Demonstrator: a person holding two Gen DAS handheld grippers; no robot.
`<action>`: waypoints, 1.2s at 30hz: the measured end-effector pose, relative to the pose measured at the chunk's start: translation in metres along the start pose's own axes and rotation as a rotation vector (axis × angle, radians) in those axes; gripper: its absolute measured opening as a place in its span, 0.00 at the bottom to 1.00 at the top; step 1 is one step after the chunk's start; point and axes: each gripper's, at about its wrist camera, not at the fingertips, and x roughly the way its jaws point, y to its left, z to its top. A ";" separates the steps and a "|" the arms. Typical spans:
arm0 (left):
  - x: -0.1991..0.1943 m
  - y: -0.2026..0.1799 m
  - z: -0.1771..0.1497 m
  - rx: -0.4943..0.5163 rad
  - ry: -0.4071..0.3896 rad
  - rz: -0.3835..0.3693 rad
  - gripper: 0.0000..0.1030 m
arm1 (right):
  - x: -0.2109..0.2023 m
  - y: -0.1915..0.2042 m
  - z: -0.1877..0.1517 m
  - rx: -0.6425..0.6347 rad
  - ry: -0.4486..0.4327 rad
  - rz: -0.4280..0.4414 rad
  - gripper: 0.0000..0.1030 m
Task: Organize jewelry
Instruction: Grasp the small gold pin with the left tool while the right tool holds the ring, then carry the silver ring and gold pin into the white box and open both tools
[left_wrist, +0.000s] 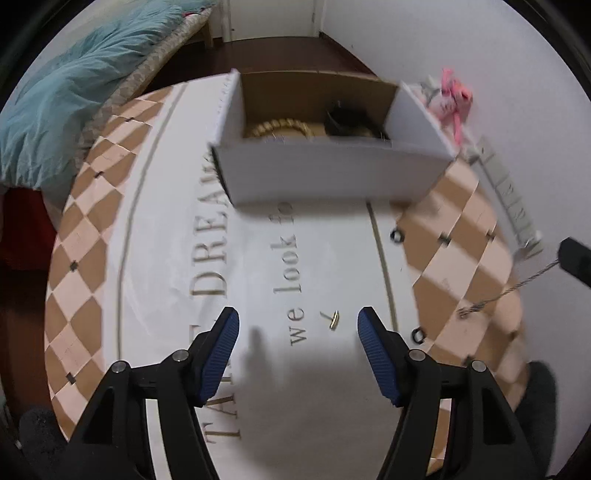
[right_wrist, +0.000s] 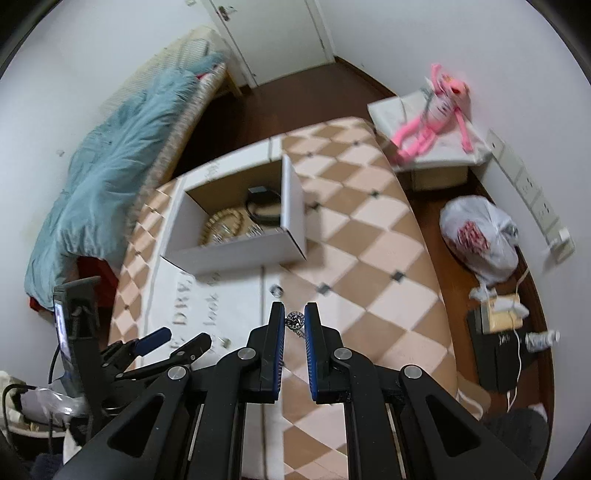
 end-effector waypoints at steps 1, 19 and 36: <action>0.006 -0.002 -0.002 0.007 0.013 0.008 0.62 | 0.004 -0.005 -0.004 0.010 0.009 -0.009 0.11; 0.006 -0.020 -0.010 0.078 -0.043 -0.009 0.10 | 0.010 -0.023 -0.014 0.049 0.027 -0.031 0.11; -0.110 0.042 0.042 -0.099 -0.198 -0.174 0.10 | -0.046 0.028 0.038 -0.024 -0.089 0.112 0.11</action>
